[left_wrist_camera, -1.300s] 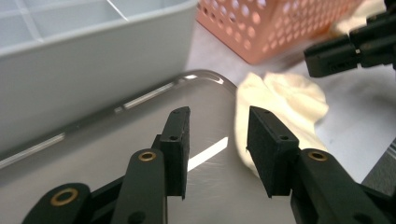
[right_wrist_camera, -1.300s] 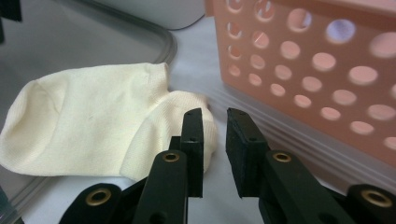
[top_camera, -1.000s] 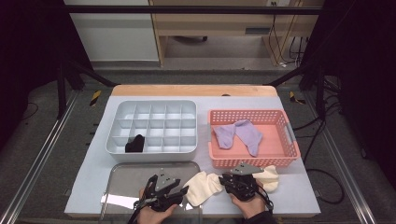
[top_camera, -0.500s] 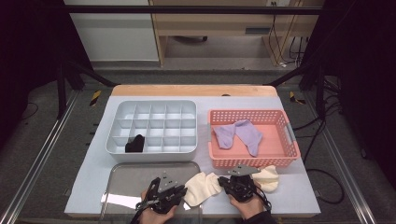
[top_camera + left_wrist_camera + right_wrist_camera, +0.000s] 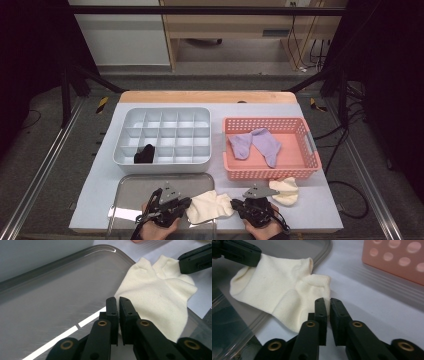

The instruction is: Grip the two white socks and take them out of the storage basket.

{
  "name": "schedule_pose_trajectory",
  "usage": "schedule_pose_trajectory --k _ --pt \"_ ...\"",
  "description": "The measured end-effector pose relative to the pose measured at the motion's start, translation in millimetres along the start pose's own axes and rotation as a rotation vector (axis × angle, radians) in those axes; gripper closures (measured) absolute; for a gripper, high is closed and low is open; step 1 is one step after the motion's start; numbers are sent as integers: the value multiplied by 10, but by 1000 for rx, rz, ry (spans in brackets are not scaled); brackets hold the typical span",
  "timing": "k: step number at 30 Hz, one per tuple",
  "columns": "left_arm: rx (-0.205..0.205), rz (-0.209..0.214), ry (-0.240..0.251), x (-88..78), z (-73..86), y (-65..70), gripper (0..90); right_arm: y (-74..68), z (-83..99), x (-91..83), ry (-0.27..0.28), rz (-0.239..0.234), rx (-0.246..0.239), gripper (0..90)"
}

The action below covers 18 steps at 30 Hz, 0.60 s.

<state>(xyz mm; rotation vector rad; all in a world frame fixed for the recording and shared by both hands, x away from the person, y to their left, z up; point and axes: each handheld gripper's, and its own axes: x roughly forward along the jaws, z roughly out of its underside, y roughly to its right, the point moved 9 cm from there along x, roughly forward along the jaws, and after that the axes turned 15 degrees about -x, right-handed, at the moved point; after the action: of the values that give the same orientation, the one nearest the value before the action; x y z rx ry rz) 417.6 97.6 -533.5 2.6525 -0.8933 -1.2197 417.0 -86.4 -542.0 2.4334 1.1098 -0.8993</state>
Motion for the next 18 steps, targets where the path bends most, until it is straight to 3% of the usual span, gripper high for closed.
schedule_pose_trajectory --k 3,7,12,18 --pt "-15 0 26 -37 -28 -19 733 9 -32 -12 25 10 -2 767" --pt "-49 21 46 -131 -11 -22 592 77 -94 -86 70 33 3 754" --pt "-49 14 27 -153 111 -1 585 102 -114 0 62 30 2 743" --pt "-30 -4 14 -101 156 33 725 50 -100 148 24 2 -8 783"
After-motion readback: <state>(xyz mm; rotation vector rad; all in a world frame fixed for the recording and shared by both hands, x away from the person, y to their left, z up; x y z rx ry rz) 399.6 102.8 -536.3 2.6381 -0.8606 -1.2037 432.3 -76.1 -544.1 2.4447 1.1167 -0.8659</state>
